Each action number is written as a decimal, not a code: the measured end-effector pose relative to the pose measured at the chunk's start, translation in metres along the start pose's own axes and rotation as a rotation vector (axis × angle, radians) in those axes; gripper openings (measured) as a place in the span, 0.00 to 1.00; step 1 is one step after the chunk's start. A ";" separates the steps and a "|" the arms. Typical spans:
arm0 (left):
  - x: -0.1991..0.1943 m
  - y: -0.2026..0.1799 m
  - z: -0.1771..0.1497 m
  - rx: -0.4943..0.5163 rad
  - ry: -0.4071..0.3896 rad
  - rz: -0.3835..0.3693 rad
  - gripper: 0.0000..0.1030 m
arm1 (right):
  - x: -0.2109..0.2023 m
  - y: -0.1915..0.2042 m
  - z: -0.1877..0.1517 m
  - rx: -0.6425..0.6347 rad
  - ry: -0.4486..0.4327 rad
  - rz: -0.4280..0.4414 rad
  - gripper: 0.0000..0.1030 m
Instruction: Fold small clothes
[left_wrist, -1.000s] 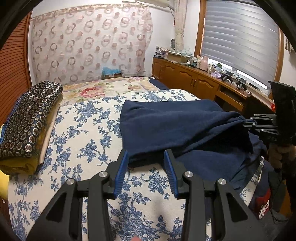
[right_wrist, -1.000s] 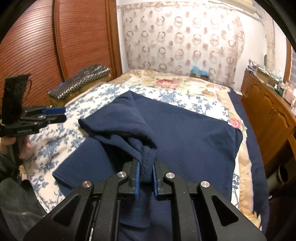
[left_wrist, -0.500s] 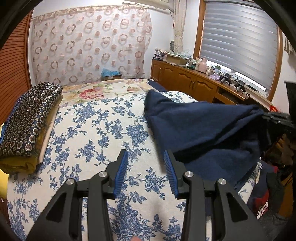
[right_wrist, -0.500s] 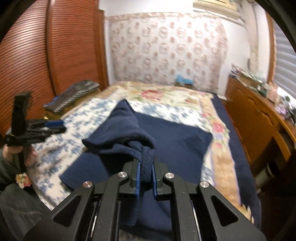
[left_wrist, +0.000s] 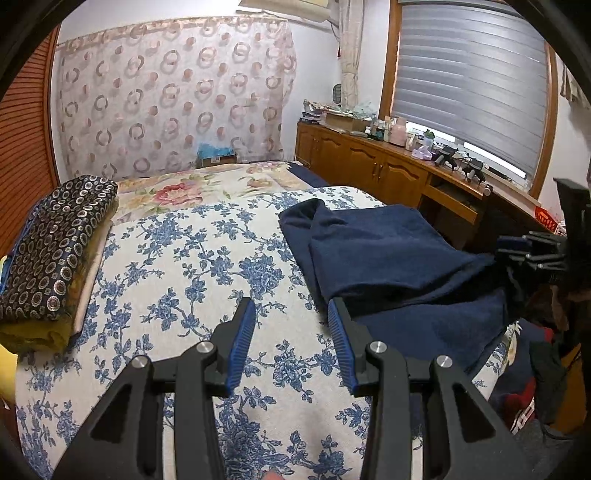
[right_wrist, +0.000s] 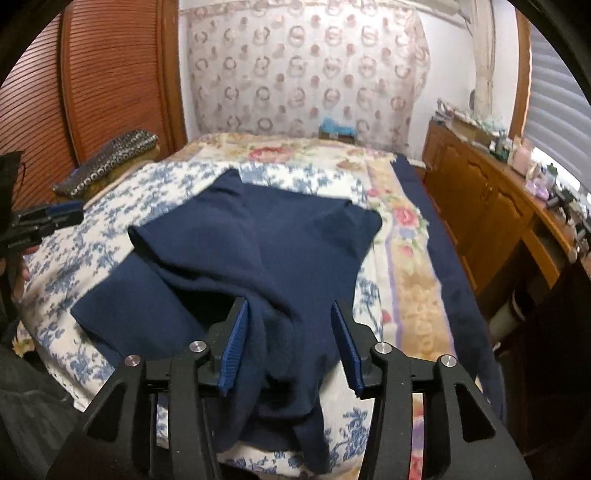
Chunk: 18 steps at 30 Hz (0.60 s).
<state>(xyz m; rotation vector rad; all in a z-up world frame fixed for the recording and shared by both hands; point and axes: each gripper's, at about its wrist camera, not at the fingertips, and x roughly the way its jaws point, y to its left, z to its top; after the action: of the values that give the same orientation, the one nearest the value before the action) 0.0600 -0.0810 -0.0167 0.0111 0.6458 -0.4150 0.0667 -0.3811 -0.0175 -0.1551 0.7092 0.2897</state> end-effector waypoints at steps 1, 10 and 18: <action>0.000 -0.001 0.000 0.002 0.002 0.003 0.38 | -0.002 0.002 0.002 -0.009 -0.011 -0.006 0.47; 0.000 0.003 -0.001 -0.008 0.001 0.024 0.38 | 0.002 0.028 0.030 -0.058 -0.055 0.056 0.47; -0.002 0.019 -0.006 -0.031 0.002 0.057 0.38 | 0.058 0.070 0.043 -0.120 0.015 0.165 0.47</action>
<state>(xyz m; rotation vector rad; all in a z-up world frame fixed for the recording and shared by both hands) 0.0623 -0.0617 -0.0220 0.0008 0.6527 -0.3503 0.1135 -0.2925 -0.0265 -0.2134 0.7209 0.4896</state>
